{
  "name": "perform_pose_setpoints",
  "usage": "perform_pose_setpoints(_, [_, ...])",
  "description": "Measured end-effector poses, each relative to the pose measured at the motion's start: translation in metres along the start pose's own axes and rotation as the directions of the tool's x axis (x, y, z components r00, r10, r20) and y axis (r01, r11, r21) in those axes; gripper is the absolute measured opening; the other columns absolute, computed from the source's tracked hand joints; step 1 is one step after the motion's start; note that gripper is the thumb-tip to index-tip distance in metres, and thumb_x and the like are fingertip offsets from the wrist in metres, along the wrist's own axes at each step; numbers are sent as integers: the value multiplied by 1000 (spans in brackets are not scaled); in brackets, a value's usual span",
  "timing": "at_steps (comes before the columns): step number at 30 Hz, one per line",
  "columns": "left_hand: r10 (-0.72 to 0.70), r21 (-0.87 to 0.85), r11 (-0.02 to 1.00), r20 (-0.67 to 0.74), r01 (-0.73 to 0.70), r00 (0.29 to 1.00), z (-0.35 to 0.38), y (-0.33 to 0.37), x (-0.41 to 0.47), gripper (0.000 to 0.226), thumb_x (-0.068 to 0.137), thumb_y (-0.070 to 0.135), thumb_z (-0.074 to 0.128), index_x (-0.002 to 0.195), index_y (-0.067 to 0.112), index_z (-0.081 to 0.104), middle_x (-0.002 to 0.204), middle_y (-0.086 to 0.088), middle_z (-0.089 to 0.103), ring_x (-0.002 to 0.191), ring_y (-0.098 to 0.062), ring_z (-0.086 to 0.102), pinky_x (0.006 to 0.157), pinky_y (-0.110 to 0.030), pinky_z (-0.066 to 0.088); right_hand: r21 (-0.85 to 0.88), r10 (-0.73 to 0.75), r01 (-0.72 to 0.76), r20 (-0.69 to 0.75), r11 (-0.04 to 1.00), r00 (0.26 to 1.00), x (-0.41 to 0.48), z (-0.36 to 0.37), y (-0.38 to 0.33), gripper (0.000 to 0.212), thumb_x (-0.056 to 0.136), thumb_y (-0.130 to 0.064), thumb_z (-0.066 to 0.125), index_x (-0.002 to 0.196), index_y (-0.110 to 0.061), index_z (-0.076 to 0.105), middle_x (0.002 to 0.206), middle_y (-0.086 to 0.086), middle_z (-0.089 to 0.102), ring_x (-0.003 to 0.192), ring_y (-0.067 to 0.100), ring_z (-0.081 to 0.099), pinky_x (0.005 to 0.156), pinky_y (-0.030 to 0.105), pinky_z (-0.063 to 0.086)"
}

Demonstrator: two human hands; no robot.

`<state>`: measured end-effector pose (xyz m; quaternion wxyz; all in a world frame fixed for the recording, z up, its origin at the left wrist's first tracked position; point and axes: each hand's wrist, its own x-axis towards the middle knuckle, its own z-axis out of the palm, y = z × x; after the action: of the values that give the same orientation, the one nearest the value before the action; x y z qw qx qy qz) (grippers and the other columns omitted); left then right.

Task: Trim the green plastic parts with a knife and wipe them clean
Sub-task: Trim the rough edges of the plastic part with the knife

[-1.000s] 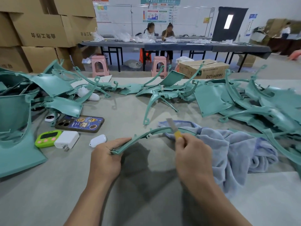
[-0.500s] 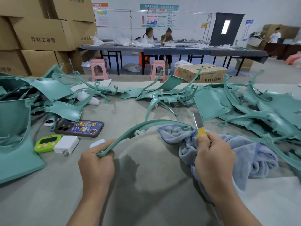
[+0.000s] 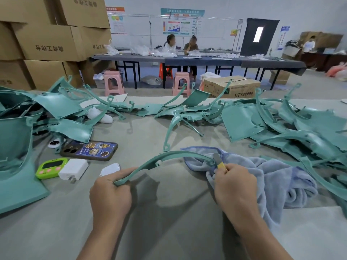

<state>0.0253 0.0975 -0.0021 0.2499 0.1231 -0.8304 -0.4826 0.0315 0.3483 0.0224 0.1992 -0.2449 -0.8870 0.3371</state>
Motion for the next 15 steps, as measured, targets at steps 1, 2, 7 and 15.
perform_pose_setpoints(1, [-3, -7, 1000, 4, 3, 1000, 0, -1, 0, 53, 77, -9, 60, 86, 40, 78, 98, -13, 74, 85, -32, 62, 66, -30, 40, 43, -33, 35, -38, 998, 999, -3, -2, -3, 34, 102, -25, 50, 72, -12, 61, 67, 5, 65, 65, 27, 57, 57, 34, 36])
perform_pose_setpoints(2, [-10, -14, 1000, 13, 10, 1000, 0, 0, 0, 56, 77, -10, 59, 85, 42, 78, 99, -11, 75, 89, -33, 64, 69, -31, 41, 90, -88, 94, -72, 991, 994, -7, -2, -8, 34, 102, -26, 51, 74, -11, 62, 63, 1, 63, 60, 22, 54, 55, 34, 35])
perform_pose_setpoints(7, [-34, -55, 998, 21, 35, 999, 0, 7, -1, 69, 79, -5, 63, 75, 63, 67, 80, 7, 70, 80, -28, 60, 64, -24, 43, 146, -324, 313, 57, 938, 944, -27, 19, -31, 32, 102, -33, 50, 76, -17, 59, 63, -1, 62, 60, 13, 53, 61, 36, 36])
perform_pose_setpoints(15, [-81, -102, 991, 19, 82, 997, 2, 3, 2, 63, 75, -10, 59, 84, 50, 75, 96, -1, 74, 81, -21, 59, 63, -20, 40, 50, -120, 121, -30, 991, 992, -9, -1, -13, 33, 103, -30, 49, 78, -15, 65, 67, -1, 64, 60, 18, 51, 60, 34, 36])
